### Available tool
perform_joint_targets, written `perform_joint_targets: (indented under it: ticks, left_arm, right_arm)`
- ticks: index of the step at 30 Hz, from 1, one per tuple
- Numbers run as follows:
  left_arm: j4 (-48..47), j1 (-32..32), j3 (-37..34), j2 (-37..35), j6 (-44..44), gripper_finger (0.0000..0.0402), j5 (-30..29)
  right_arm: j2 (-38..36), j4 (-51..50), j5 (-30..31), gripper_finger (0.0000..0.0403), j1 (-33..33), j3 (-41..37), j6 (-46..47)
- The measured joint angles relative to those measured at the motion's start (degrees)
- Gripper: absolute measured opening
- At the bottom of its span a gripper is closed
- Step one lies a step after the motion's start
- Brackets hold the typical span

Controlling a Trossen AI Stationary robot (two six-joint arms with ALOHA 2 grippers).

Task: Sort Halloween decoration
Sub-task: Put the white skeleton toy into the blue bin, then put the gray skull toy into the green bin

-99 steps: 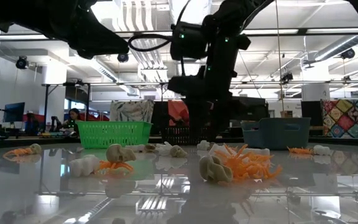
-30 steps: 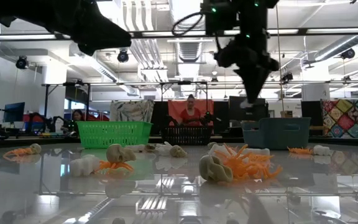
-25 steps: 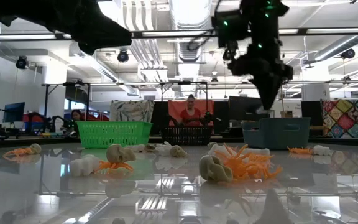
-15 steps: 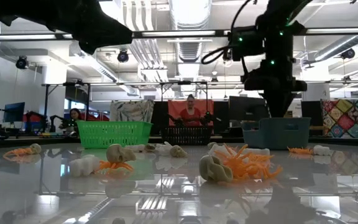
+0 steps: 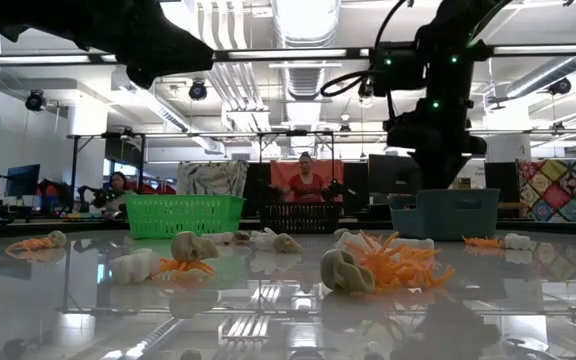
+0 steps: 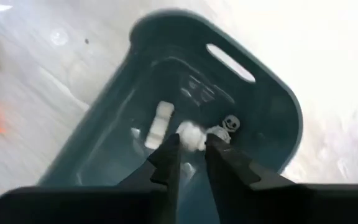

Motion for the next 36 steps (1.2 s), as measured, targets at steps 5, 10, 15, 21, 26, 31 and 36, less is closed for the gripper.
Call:
perform_joint_targets:
  ticks: [5,10,15,21,26,31,36]
  left_arm:
    - [0.0,0.0,0.0,0.0,-0.8,0.0129,0.0]
    - [-0.6,0.0,0.0,0.0,-3.5,0.0129,0.0]
    - [-3.2,0.0,0.0,0.0,-8.3,0.0129,0.0]
    - [-9.6,-0.8,0.0,0.0,-17.1,0.0129,0.1]
    - [-16.1,-2.9,-0.1,0.0,-27.1,0.0129,0.1]
    - [-18.5,-5.1,-0.1,0.1,-34.5,0.0129,0.4]
    - [-18.6,-7.0,-0.1,0.1,-39.4,0.0129,0.4]
  right_arm:
    - [0.0,0.0,0.0,0.0105,0.0,0.5,-0.4]
    - [0.0,0.1,-0.1,0.0106,0.0,1.5,-0.5]
    - [-0.4,0.2,-0.1,0.0098,1.0,3.1,-0.6]
    - [-1.1,0.7,0.5,0.0093,4.1,4.8,-2.8]
    - [-2.3,2.7,1.8,0.0098,6.1,5.0,-3.4]
    - [-4.5,4.1,2.0,0.0099,7.5,5.0,-3.7]
    - [-7.9,6.8,3.0,0.0091,9.1,4.9,-5.0]
